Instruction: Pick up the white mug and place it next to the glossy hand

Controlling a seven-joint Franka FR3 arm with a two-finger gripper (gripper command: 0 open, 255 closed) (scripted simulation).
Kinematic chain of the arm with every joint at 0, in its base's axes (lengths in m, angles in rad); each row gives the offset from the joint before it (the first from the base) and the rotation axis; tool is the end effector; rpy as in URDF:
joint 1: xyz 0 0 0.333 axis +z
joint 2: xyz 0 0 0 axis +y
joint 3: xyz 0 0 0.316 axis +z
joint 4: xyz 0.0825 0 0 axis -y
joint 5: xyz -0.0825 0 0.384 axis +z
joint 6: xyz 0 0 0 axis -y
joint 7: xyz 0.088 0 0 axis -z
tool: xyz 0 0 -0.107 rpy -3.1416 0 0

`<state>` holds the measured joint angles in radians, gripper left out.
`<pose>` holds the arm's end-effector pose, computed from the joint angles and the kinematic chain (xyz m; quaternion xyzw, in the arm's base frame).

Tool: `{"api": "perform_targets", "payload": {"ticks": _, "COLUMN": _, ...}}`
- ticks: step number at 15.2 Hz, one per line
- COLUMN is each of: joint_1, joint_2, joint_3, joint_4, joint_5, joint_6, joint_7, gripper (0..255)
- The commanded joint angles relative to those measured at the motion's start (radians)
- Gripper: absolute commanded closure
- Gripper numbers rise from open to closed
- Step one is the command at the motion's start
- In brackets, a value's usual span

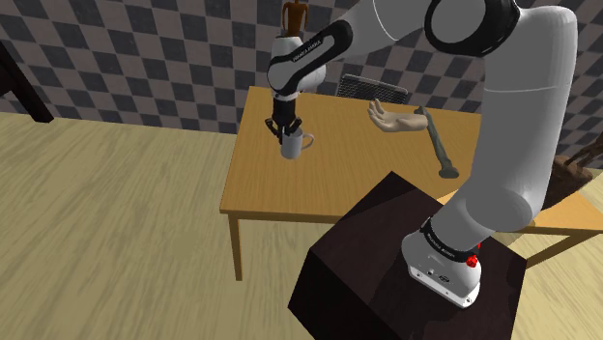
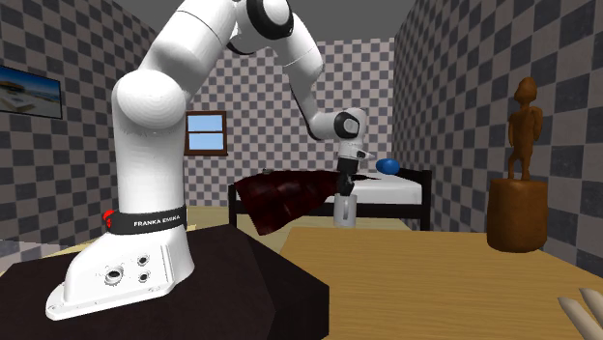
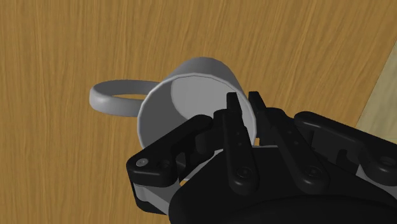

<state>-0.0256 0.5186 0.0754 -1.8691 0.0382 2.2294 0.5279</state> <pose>0.6207 0.0300 0.2244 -0.9640 0.2517 0.0847 0.0094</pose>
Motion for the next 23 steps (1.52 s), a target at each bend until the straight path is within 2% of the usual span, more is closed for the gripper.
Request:
{"api": "perform_targets", "payload": {"ticks": 1, "joint_1": 0.000, "joint_2": -0.020, "joint_3": 0.001, "joint_4": 0.002, "joint_5": 0.001, "joint_6": -0.022, "joint_7": 0.001, "gripper": 255}}
{"api": "perform_targets", "payload": {"ticks": 21, "joint_1": -0.005, "joint_2": -0.170, "joint_3": 0.005, "joint_4": 0.063, "joint_5": 0.007, "joint_6": -0.233, "joint_7": 0.008, "gripper": 255}}
{"api": "perform_targets", "payload": {"ticks": 23, "joint_1": -0.033, "joint_2": -0.193, "joint_3": -0.010, "joint_4": 0.030, "joint_5": 0.007, "joint_6": -0.225, "joint_7": -0.033, "gripper": 255}}
